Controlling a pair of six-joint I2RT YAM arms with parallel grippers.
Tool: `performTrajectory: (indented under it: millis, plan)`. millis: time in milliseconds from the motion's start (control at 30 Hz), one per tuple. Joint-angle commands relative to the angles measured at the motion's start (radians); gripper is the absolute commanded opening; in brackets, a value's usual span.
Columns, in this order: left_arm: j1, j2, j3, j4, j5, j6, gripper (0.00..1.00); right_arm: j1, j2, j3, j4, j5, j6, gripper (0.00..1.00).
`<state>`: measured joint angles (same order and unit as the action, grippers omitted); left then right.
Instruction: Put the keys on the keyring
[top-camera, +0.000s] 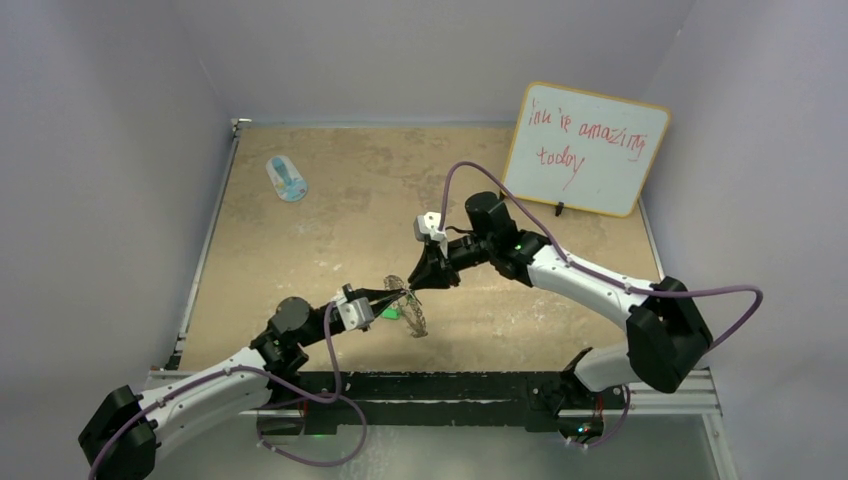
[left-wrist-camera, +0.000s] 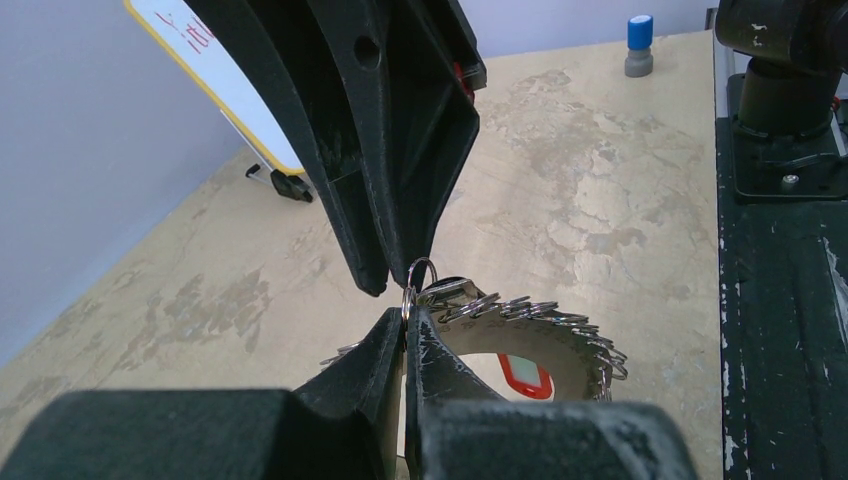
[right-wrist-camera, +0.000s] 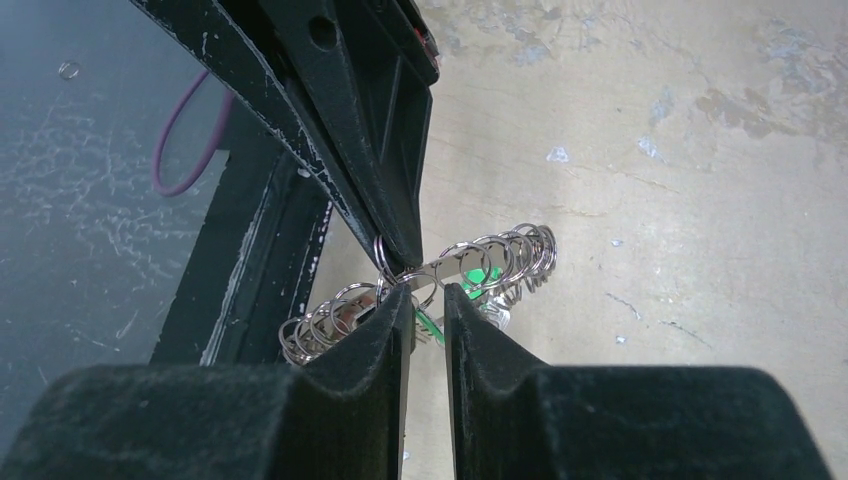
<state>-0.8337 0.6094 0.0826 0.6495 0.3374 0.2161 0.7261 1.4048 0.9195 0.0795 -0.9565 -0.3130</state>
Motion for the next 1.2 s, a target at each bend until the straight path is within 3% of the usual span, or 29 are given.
performTrajectory:
  millis: [0,333,400,667,1033,1167]
  plan:
    - [-0.006,0.000,0.016,0.082,0.019,-0.014,0.00,0.001,-0.021,0.038,-0.014,-0.030,-0.018,0.21]
    - [-0.006,0.000,0.020,0.067,0.019,-0.009,0.00,0.001,-0.183,-0.025,0.039,0.201,0.054,0.41]
    - [-0.006,0.000,0.022,0.065,0.019,-0.008,0.00,0.002,-0.200,-0.040,0.050,0.181,0.058,0.43]
    - [-0.006,0.005,0.023,0.059,0.018,-0.005,0.00,0.086,-0.140,-0.017,-0.014,0.234,0.029,0.41]
    - [-0.006,0.006,0.023,0.052,0.019,-0.003,0.00,0.113,-0.078,0.034,-0.075,0.297,0.018,0.18]
    - [-0.006,0.006,0.023,0.052,0.019,-0.002,0.00,0.112,-0.083,0.033,-0.076,0.315,0.018,0.25]
